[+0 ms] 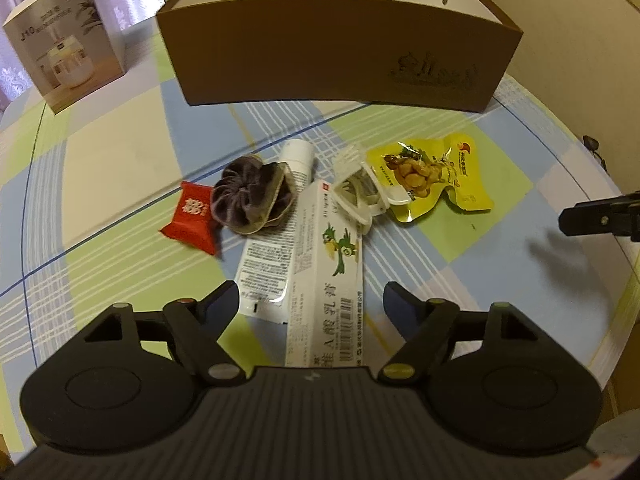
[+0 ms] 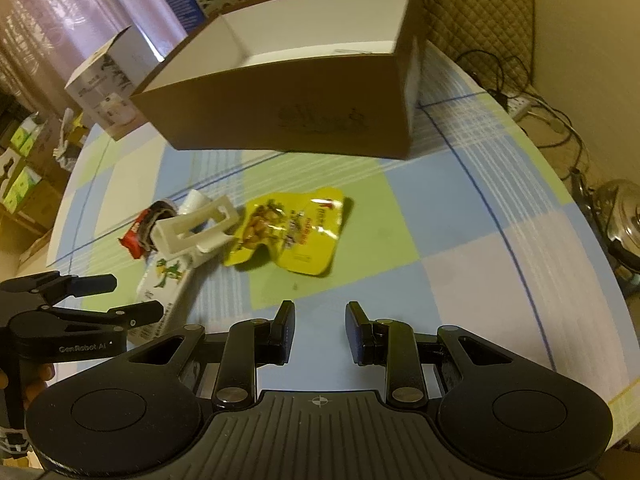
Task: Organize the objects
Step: 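Withdraw both open tools from the brown box back toward the remaining items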
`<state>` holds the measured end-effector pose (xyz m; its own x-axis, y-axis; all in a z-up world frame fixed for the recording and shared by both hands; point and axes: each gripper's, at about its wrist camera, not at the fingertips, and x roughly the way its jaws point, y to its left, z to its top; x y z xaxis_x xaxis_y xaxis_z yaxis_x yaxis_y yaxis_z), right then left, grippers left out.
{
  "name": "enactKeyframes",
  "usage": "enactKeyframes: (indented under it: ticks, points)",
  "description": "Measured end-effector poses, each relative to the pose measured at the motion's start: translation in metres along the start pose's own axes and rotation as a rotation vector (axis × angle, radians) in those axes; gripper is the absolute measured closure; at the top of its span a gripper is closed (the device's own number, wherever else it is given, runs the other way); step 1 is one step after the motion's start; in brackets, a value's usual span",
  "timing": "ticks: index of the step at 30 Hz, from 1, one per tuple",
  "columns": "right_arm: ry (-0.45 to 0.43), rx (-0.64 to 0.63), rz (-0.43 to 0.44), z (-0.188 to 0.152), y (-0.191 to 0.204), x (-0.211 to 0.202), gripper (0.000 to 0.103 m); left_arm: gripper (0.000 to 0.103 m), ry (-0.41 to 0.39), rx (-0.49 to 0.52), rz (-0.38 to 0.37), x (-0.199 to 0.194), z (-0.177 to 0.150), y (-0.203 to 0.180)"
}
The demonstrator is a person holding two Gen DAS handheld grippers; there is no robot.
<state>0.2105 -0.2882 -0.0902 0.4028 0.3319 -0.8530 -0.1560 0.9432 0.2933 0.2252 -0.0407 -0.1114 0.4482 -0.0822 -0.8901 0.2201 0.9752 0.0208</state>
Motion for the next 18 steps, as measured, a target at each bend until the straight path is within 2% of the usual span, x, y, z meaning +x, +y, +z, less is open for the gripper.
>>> enactKeyframes:
  ticks: [9,13,15,17,18]
  points:
    - [0.004,0.024,-0.013,-0.003,-0.016,-0.002,0.078,0.030,-0.008,0.070,0.055,0.018,0.007,-0.020]
    - [0.003,0.032,-0.016,-0.003,-0.021,-0.002,0.078,0.036,-0.004,0.091,0.082,0.026,0.009,-0.026]
    - [0.003,0.033,-0.014,-0.003,-0.025,-0.002,0.078,0.041,-0.005,0.096,0.091,0.029,0.010,-0.028]
    - [-0.001,0.032,-0.005,-0.002,-0.027,-0.002,0.078,0.058,-0.007,0.100,0.101,0.031,0.010,-0.030]
    - [-0.003,0.033,0.001,-0.002,-0.029,-0.002,0.078,0.062,-0.007,0.101,0.104,0.032,0.010,-0.030]
